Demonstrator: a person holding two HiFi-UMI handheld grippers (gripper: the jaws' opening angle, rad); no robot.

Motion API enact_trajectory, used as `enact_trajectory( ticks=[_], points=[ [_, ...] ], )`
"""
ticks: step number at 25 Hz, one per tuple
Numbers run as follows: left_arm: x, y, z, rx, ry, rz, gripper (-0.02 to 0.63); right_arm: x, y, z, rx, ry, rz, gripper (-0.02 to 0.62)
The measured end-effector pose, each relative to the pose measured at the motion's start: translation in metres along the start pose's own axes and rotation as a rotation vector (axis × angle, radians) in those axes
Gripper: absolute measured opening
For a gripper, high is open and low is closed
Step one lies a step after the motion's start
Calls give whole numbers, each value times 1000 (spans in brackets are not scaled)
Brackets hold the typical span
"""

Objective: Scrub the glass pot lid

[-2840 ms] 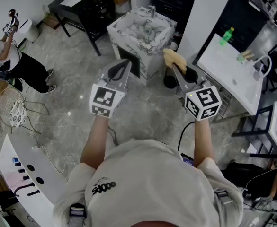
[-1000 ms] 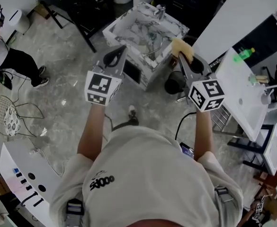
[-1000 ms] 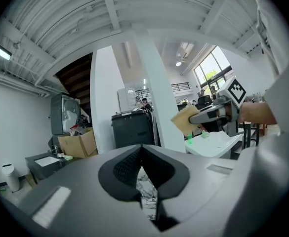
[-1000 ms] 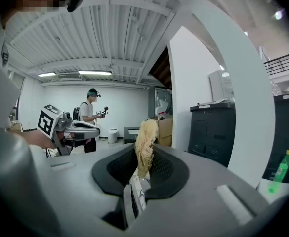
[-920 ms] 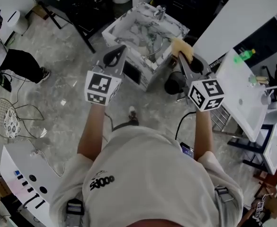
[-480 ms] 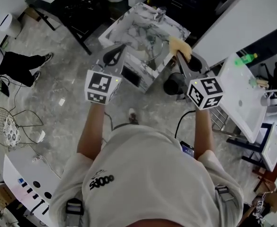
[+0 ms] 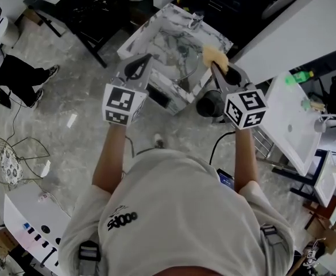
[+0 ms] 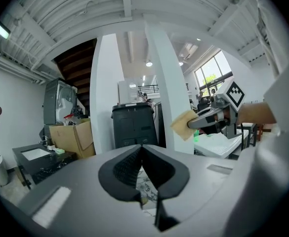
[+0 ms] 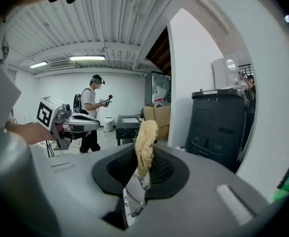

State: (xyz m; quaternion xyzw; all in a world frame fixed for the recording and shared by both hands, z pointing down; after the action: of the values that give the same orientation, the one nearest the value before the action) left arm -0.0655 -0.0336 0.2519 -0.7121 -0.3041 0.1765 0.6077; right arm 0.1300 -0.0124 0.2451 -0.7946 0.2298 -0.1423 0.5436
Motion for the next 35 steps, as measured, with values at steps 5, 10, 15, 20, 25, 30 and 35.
enact_trajectory(
  ticks=[5, 10, 15, 20, 25, 30, 35],
  points=[
    [-11, -10, -13, -3, -20, 19, 11, 3, -9, -18, -40, -8, 4, 44],
    [-11, -15, -20, -7, -35, 20, 11, 7, -15, -26, -63, -10, 11, 44],
    [-13, -21, -31, -28, -32, 27, 11, 14, -19, -40, -75, 9, 12, 44],
    [-20, -28, -54, -58, 6, 39, 11, 32, -28, -64, -100, 58, 28, 44],
    [-26, -36, -81, -104, 42, 61, 11, 63, -32, -99, -111, 78, 47, 44],
    [-43, -50, -106, -159, 89, 85, 11, 82, -46, -139, -158, 135, 70, 44],
    [-54, -64, -131, -205, 140, 132, 11, 96, -63, -173, -209, 195, 96, 44]
  ],
)
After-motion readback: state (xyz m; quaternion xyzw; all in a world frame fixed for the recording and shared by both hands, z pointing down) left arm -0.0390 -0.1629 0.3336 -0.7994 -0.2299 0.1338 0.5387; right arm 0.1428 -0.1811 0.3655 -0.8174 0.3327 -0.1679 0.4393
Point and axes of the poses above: the fingertips, and each gripper's own axes: z backward along the fingers, x to its right, y out of its top, the point moved 2 cm from there along z, backward along the fingers, and after that the axes turned 3 degrees about -x, right-handed, at the moved point
